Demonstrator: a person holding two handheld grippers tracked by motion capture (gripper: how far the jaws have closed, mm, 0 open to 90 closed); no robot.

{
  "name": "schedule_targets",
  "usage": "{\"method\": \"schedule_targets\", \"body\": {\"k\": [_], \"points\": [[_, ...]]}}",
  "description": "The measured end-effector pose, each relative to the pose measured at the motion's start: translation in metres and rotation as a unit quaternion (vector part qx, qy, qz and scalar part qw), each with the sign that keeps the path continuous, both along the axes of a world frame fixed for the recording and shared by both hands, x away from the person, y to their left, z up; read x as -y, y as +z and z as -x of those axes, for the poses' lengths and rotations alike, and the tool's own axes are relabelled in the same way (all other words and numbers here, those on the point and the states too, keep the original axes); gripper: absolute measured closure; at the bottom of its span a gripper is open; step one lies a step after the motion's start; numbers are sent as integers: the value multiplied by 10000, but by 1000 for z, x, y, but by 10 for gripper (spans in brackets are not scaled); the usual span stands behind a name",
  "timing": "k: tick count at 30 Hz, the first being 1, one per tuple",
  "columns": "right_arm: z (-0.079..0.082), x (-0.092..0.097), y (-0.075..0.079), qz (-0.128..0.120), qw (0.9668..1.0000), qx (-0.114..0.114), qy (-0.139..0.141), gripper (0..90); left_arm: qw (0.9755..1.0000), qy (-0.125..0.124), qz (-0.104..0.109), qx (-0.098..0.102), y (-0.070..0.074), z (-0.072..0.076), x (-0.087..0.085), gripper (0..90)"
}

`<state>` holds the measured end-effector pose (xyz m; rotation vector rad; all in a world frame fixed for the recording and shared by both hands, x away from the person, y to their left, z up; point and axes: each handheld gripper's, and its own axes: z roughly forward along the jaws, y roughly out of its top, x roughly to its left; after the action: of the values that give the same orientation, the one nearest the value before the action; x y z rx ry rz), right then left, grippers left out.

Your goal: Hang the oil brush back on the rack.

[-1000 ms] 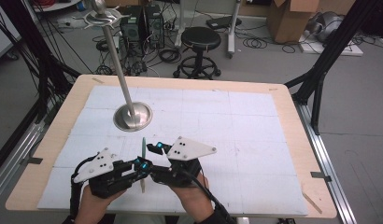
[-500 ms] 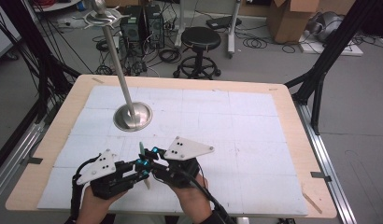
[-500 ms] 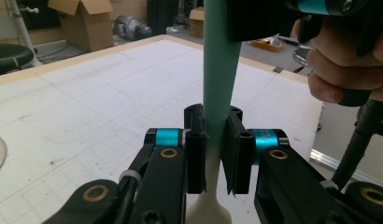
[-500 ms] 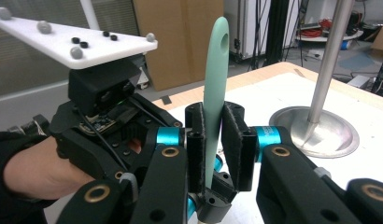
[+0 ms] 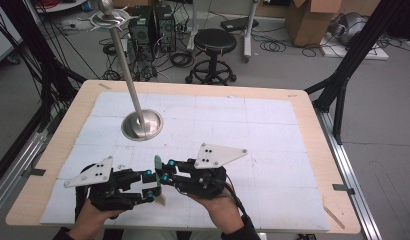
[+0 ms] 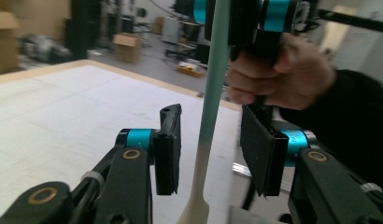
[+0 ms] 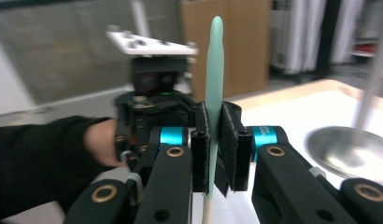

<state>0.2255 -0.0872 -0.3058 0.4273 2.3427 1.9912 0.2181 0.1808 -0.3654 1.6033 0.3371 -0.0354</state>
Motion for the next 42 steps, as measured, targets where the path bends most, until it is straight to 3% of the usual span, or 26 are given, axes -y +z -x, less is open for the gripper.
{"method": "schedule_targets", "body": {"k": [4,8,12,18,19,20,22,23,26,30,33,35,38,40,42], "points": [[-2,3,-4,-157,9980,-106,606,826,9991,-428,69,-38,0,0,2,639],[-3,2,-5,-155,9960,-107,872,826,9974,-703,103,-103,-1,0,3,697],[-3,0,-7,-157,9940,-140,1075,826,9969,-775,139,-69,-1,1,2,773],[-4,-2,-10,-187,9930,-210,1145,818,9970,-777,38,56,-1,2,2,833],[-4,-1,-11,-204,9933,-238,1112,794,9974,-714,12,40,-1,2,1,837],[-5,-1,-12,-263,9936,-260,1063,689,9980,-633,-22,20,-1,1,1,837],[-5,2,-12,-405,9965,-298,668,419,9988,-481,-46,3,-1,0,-1,838],[-5,5,-11,-441,9974,-268,510,359,9992,-387,-55,-8,-1,-1,-2,838],[-4,24,-11,-521,9986,-51,114,298,9999,-60,-126,-31,-2,-5,-6,838],[-2,53,-16,-354,9982,181,-459,237,9996,223,-167,-3,-1,-14,-12,837],[2,78,-23,-63,9937,332,-1069,195,9983,549,-169,45,4,-25,-19,837],[5,96,-28,78,9884,415,-1459,195,9967,797,-133,31,8,-34,-23,837],[8,117,-36,181,9819,457,-1828,184,9929,1183,-136,6,23,-52,-31,837],[10,127,-41,275,9767,469,-2078,182,9912,1316,-133,41,32,-61,-34,837],[10,136,-45,294,9738,438,-2210,182,9891,1459,-161,136,45,-71,-36,837]]}}
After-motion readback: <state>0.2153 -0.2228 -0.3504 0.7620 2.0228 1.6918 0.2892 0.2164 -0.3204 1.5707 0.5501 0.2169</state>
